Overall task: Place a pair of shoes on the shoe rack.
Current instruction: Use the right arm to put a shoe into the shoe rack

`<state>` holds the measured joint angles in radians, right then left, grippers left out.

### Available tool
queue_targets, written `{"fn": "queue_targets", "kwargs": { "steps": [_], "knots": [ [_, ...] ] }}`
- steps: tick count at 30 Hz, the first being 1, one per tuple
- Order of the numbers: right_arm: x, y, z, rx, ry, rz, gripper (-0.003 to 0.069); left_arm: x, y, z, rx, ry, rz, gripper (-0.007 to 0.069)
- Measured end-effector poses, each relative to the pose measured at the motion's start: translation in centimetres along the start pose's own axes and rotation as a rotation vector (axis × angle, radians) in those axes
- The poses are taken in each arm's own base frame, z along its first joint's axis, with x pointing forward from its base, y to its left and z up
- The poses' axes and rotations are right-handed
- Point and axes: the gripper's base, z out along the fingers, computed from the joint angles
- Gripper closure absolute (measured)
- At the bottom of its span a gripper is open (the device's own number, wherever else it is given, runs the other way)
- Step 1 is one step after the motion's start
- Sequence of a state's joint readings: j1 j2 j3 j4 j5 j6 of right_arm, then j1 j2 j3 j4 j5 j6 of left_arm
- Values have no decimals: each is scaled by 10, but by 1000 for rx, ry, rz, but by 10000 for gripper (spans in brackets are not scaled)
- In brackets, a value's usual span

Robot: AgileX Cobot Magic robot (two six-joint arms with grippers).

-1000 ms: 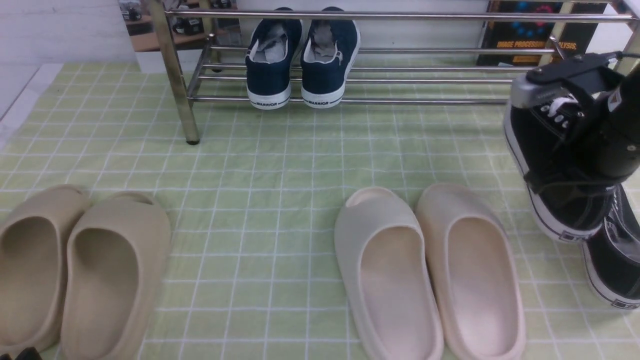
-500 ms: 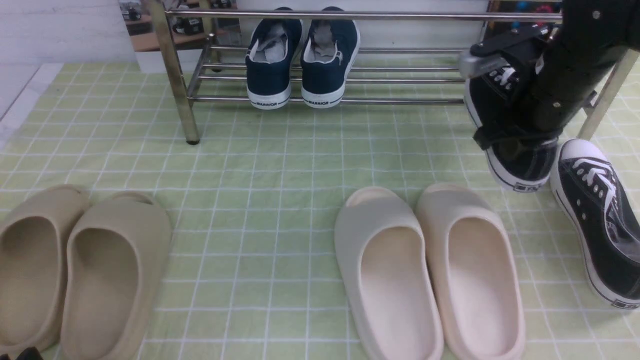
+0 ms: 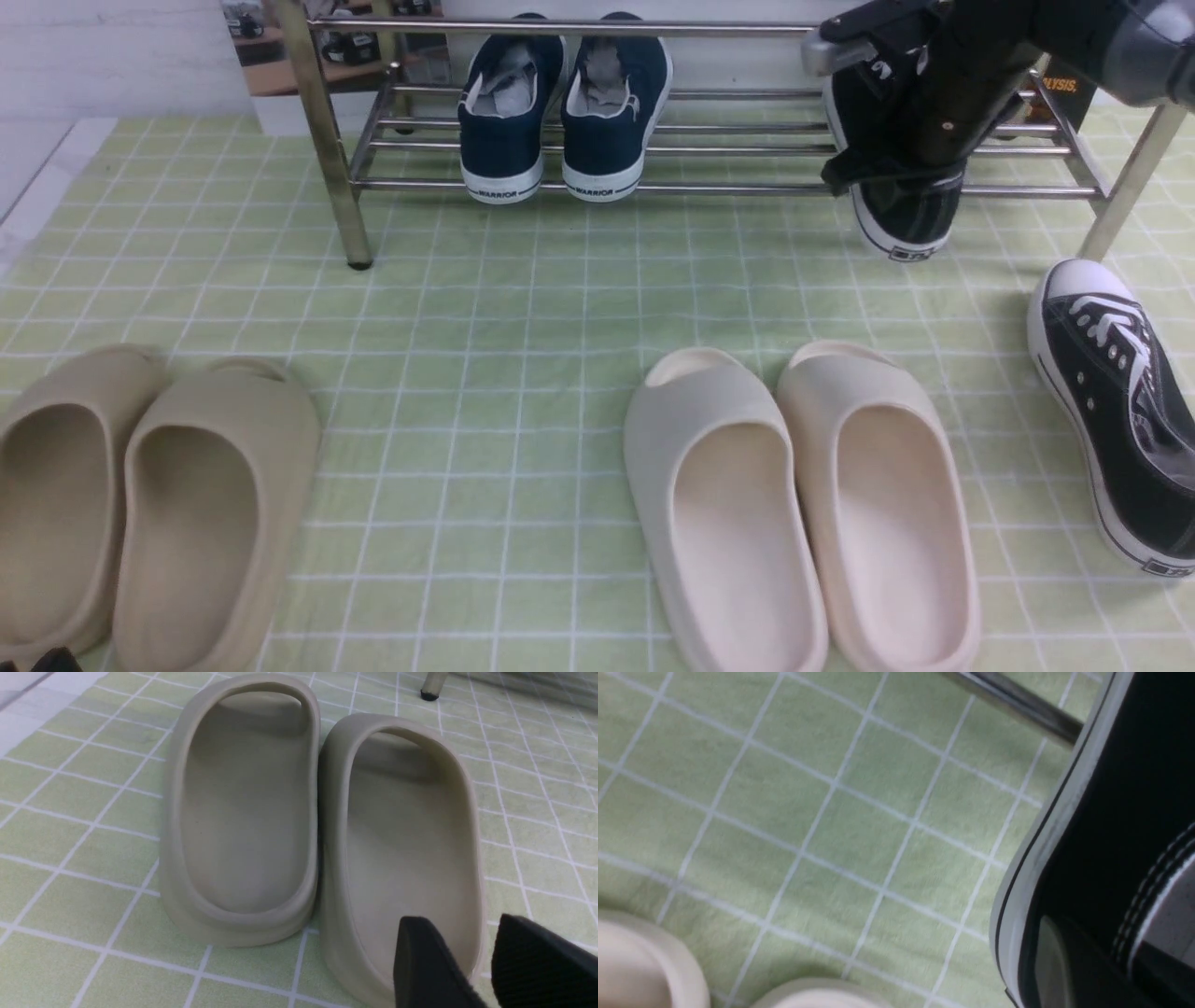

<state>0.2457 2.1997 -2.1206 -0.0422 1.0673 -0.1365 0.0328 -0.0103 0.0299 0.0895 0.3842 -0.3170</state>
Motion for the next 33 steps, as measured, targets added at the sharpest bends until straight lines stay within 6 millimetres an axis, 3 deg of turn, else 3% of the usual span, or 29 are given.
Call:
{"fn": "queue_targets", "kwargs": {
  "steps": [6, 18, 33],
  "knots": [
    [-4, -7, 11, 8, -4, -23, 639, 0, 0, 0, 0, 0, 0, 387],
    [-3, -4, 14, -32, 6, -118, 639, 0, 0, 0, 0, 0, 0, 387],
    [-15, -1, 1, -69, -73, -122, 639, 0, 0, 0, 0, 0, 0, 387]
  ]
}}
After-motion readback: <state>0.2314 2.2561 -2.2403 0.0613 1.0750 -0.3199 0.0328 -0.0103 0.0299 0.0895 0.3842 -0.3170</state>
